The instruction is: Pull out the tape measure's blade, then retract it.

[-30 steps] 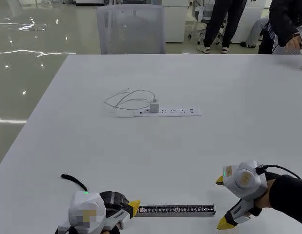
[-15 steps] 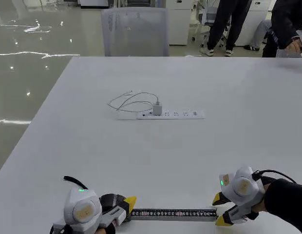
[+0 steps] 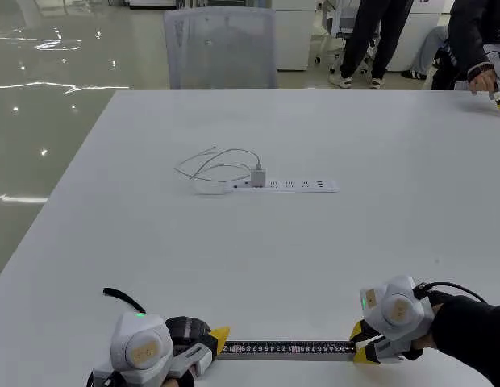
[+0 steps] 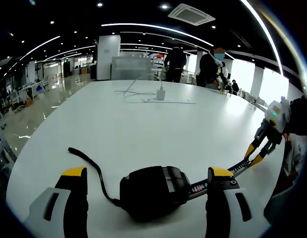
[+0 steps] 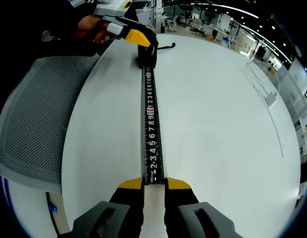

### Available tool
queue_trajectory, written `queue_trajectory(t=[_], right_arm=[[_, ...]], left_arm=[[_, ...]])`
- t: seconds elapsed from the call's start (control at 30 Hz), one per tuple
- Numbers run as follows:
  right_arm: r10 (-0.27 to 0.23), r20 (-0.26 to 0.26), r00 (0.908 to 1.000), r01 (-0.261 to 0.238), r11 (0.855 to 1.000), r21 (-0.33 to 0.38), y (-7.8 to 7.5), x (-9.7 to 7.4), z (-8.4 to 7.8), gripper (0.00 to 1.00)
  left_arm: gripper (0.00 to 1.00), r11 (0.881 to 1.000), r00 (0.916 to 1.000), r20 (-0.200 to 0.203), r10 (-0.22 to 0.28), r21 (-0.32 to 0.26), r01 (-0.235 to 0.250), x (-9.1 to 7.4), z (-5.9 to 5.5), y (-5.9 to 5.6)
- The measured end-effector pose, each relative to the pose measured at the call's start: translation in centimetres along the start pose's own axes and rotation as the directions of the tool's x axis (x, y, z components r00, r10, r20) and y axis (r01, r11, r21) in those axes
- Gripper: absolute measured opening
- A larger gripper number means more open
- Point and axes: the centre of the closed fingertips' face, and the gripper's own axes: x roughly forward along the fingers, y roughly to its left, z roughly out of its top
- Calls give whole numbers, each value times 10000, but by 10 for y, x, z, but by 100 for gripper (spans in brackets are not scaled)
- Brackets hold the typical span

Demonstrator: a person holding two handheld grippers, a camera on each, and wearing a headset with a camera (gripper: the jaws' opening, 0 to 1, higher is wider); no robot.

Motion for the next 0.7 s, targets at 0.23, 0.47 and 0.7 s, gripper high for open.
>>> queue_trajectory(t=[0.23, 0.47, 0.7], right_arm=[[75, -319, 9995, -70, 9999, 139, -1, 1, -1, 10], [14, -788, 9969, 4, 9997, 225, -1, 2, 0, 10], [-11, -971, 9953, 54, 9990, 440, -2, 2, -1, 10]], left_arm=[[96, 9999, 9999, -163, -33, -128, 31, 3, -7, -2], [75, 9976, 9965, -802, -245, -663, 192, 9, -24, -5], [64, 9983, 9955, -865, -399, -468, 359, 10, -24, -10]])
